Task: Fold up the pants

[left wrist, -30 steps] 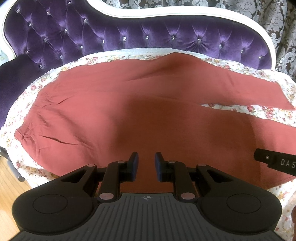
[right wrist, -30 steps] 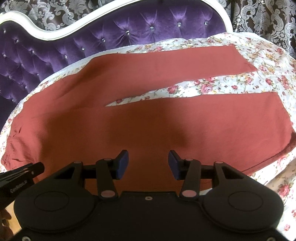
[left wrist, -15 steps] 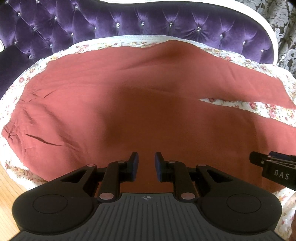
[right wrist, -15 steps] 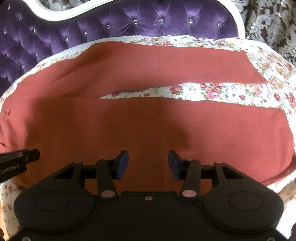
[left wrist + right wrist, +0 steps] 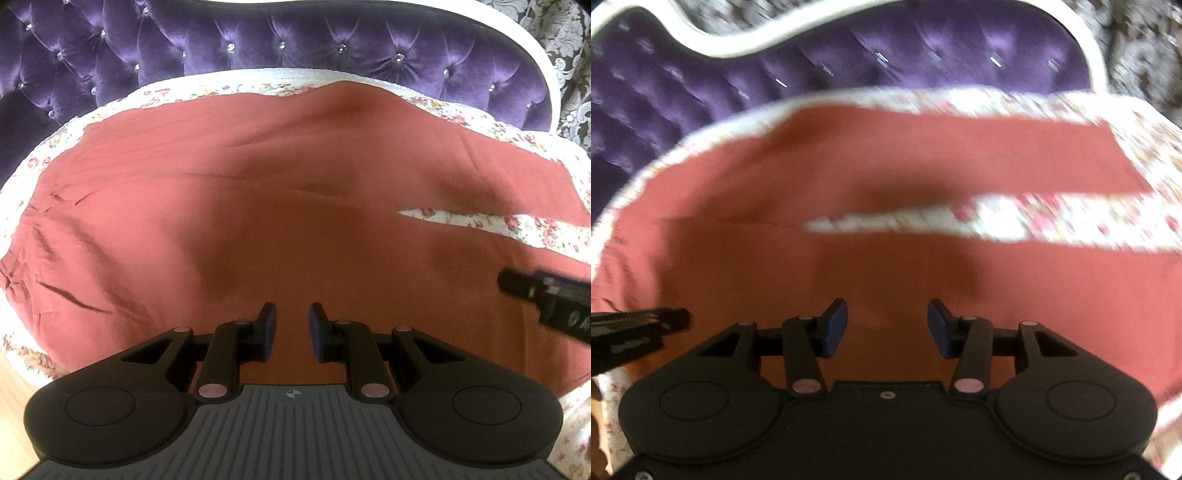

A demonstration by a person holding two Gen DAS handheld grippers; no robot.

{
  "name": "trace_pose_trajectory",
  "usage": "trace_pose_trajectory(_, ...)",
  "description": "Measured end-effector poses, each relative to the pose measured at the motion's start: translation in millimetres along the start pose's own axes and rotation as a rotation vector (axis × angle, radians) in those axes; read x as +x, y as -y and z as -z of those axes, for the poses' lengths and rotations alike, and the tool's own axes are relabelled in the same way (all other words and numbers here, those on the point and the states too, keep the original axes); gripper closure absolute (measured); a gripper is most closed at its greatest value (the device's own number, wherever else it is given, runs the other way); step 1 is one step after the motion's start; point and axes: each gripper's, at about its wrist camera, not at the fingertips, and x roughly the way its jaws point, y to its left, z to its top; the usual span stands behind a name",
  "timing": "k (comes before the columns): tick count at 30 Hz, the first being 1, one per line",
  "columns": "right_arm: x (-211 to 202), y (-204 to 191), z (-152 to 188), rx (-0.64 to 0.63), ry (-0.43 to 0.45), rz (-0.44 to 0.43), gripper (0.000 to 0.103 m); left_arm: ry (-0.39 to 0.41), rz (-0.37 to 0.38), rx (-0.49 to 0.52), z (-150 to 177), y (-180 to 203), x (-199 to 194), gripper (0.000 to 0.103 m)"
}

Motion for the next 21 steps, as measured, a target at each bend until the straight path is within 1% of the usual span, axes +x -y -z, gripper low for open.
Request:
trace_pose_trajectory(1,0,2,-4,-0.021,0.026,-0.035,0.048,0.002,-0.003,0.004,-2,0,1,0.083)
trace_pose_trajectory(3,3,8,-17,-0.047,0.05,-0.066,0.047,0.007,-0.008,0.012,-8,1,4,0.083)
trace_pose_trajectory(5,9,12,-34,-0.082,0.06,-0.07,0.047,0.014,-0.012,0.015,-14,1,7,0.083)
trace_pose_trajectory(8,27,17,-67,-0.134,0.052,-0.046,0.046,0.017,-0.017,0.017,-23,1,13,0.083)
trace_pose_trajectory(12,69,23,-113,-0.236,0.041,-0.092,0.047,0.014,-0.02,0.02,-30,2,20,0.083)
trace_pose_trajectory(15,103,22,-143,-0.268,0.016,-0.076,0.047,0.006,-0.02,0.018,-34,0,26,0.083)
trace_pose_trajectory(19,142,24,-168,-0.294,-0.014,-0.042,0.047,-0.007,-0.02,0.007,-38,-5,34,0.083)
trace_pose_trajectory(21,161,25,-179,-0.312,-0.037,-0.057,0.047,-0.011,-0.021,0.005,-40,-6,38,0.083)
